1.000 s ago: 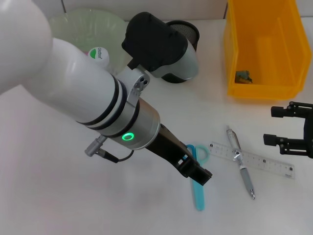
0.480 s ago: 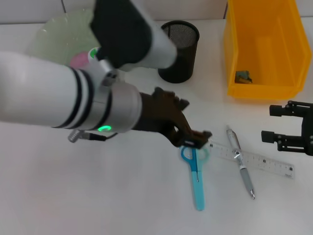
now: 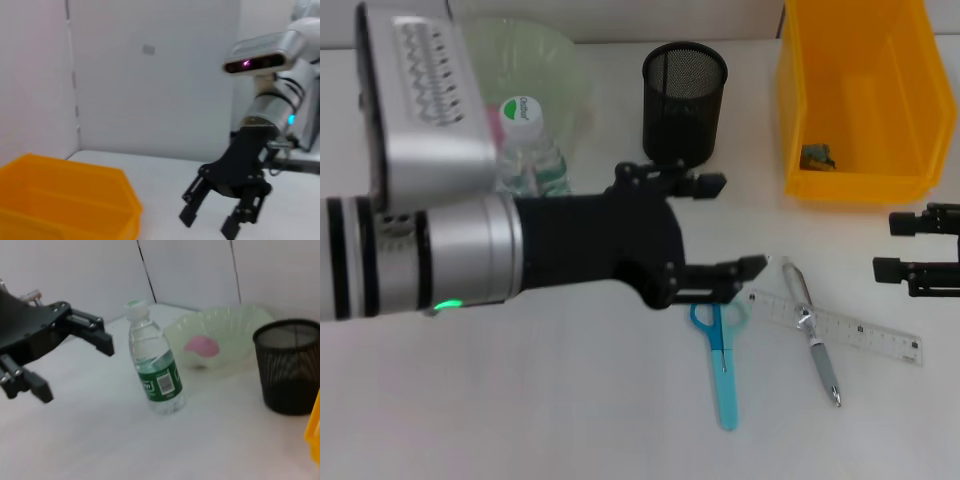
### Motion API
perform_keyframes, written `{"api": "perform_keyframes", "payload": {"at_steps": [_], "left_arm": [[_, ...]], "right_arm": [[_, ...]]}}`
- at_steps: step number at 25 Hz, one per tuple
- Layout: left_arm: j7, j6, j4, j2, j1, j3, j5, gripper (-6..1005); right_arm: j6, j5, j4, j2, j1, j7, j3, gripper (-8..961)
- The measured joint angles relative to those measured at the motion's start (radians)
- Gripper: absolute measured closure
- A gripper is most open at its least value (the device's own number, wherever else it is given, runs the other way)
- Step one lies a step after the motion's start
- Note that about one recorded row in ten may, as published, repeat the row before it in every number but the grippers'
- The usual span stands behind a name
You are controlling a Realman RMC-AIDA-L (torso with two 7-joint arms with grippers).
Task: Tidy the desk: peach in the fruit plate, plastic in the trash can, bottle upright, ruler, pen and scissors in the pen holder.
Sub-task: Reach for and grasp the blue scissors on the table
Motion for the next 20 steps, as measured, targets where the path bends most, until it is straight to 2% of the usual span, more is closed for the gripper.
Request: {"api": "perform_keyframes", "payload": {"at_steps": [3, 4, 5, 6, 7, 8, 9, 10, 13, 14, 15, 16, 17, 19, 20], "left_arm": [[0.06, 0.052, -0.05, 0.0, -0.007, -0.03, -0.052, 199], [0.06, 0.052, -0.05, 0.0, -0.007, -0.03, -0.052, 199], [0.265, 0.174, -0.183, -0.001, -0.017, -0.094, -0.167, 200], [0.265, 0.174, -0.183, -0.001, -0.017, -0.094, -0.167, 200], [0.412, 0.232, -0.299, -0.001, -0.027, -0.129, -0.221, 200], [0.412, 0.232, -0.299, -0.001, -0.027, -0.129, -0.221, 201], [0.491, 0.272, -0.387, -0.001, -0.041, -0.159, -0.248, 201], [0.552, 0.333, -0.526, 0.0, -0.078, -0.231, -0.26, 201], [0.583, 0.373, -0.594, 0.001, -0.099, -0.274, -0.26, 201], [0.628, 0.43, -0.695, 0.002, -0.127, -0.338, -0.258, 202], [0.676, 0.485, -0.807, 0.009, -0.158, -0.416, -0.25, 202], [0.676, 0.485, -0.807, 0.009, -0.158, -0.416, -0.25, 202], [0.705, 0.508, -0.873, 0.019, -0.17, -0.467, -0.235, 202], [0.705, 0.508, -0.873, 0.019, -0.17, -0.467, -0.235, 202], [0.725, 0.513, -0.895, 0.022, -0.17, -0.486, -0.225, 202]], "right_arm": [[-0.074, -0.06, -0.129, 0.013, 0.013, 0.178, -0.001, 229], [-0.128, -0.104, -0.242, 0.032, 0.021, 0.29, -0.009, 229], [-0.153, -0.127, -0.308, 0.041, 0.024, 0.359, -0.024, 229], [-0.172, -0.142, -0.353, 0.044, 0.027, 0.42, -0.046, 229], [-0.192, -0.151, -0.406, 0.044, 0.032, 0.506, -0.086, 229], [-0.192, -0.151, -0.406, 0.044, 0.032, 0.506, -0.086, 229], [-0.222, -0.16, -0.483, 0.042, 0.043, 0.635, -0.154, 229], [-0.222, -0.16, -0.483, 0.042, 0.043, 0.635, -0.154, 229], [-0.254, -0.174, -0.586, 0.042, 0.064, 0.794, -0.25, 229], [-0.26, -0.2, -0.645, 0.043, 0.082, 0.893, -0.316, 229], [-0.26, -0.2, -0.645, 0.043, 0.082, 0.893, -0.316, 229], [-0.261, -0.222, -0.67, 0.043, 0.094, 0.945, -0.356, 229], [-0.261, -0.241, -0.69, 0.043, 0.106, 0.997, -0.392, 229], [-0.262, -0.299, -0.719, 0.043, 0.16, 1.167, -0.5, 229], [-0.262, -0.299, -0.719, 0.043, 0.16, 1.167, -0.5, 229]]}}
